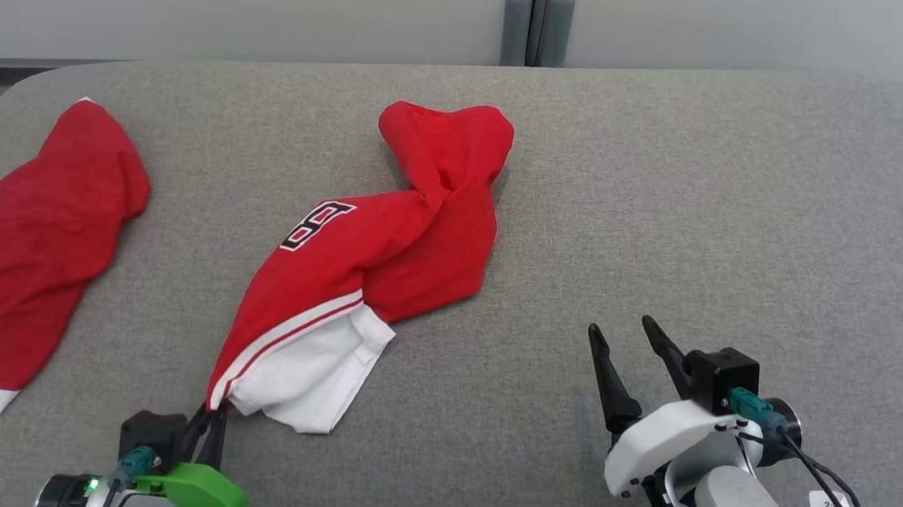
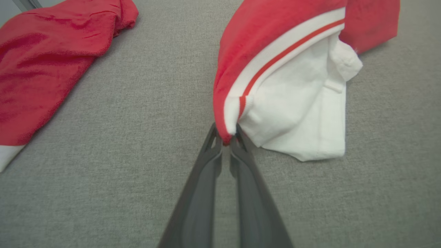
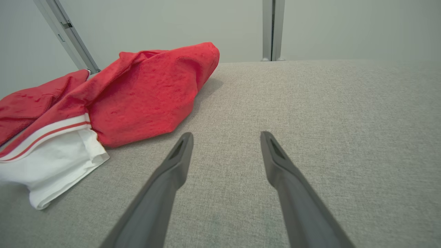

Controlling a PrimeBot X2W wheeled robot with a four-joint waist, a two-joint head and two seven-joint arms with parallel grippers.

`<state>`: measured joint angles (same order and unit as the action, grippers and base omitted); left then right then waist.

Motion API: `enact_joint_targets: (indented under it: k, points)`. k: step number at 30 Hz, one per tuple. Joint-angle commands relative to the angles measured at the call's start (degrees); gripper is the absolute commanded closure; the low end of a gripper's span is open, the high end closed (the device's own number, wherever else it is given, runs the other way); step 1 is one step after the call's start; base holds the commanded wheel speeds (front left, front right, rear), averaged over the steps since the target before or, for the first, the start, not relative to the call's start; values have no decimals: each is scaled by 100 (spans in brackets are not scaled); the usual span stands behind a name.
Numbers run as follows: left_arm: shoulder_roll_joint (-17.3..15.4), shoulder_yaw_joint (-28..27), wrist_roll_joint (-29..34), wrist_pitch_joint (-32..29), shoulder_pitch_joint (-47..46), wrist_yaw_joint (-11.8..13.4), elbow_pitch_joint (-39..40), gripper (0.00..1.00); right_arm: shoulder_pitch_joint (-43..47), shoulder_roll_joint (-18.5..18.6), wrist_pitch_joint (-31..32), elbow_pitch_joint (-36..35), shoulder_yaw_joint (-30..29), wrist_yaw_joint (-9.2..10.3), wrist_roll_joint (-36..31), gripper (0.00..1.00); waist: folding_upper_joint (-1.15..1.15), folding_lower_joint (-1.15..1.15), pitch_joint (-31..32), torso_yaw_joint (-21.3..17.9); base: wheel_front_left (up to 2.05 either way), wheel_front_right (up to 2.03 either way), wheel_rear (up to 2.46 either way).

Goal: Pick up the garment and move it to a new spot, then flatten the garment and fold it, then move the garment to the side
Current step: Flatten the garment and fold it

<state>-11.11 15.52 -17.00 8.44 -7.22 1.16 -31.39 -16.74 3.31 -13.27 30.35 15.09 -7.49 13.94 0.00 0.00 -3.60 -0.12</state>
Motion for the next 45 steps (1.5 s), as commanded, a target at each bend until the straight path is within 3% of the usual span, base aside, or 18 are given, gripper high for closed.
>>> enact_joint_targets:
  k: [1,9,22,23,24,25,32,45]
  points:
    - [-5,-28,-10,51,-59,38,-14,100,7,24,-6,-6,-17,0,-3,0,0,0,0,7,0,0,0]
    - [-242,-212,32,331,-274,257,-32,100,51,20,38,-53,-68,0,-59,0,0,0,-5,86,0,0,0]
    - [-439,-208,68,523,-679,234,-562,100,-51,27,40,-32,-30,0,-75,0,0,0,-67,43,0,0,0]
    - [-422,-199,83,533,-697,229,-630,82,-54,31,39,-29,-33,0,-72,0,0,0,-75,33,0,0,0]
    - [-398,-200,78,550,-724,241,-689,53,-57,35,36,-26,-36,0,-71,0,0,0,-82,26,0,0,0]
    - [-371,-202,72,577,-742,261,-729,0,-58,35,34,-24,-45,0,-72,0,0,0,-88,21,0,0,0]
    - [-268,-345,38,676,-706,371,-614,0,-38,37,16,-32,-118,0,-99,0,0,0,-113,75,0,0,0]
    - [8,-804,389,674,-83,578,991,0,2,42,-2,-21,-130,0,-113,0,0,0,-45,182,0,0,0]
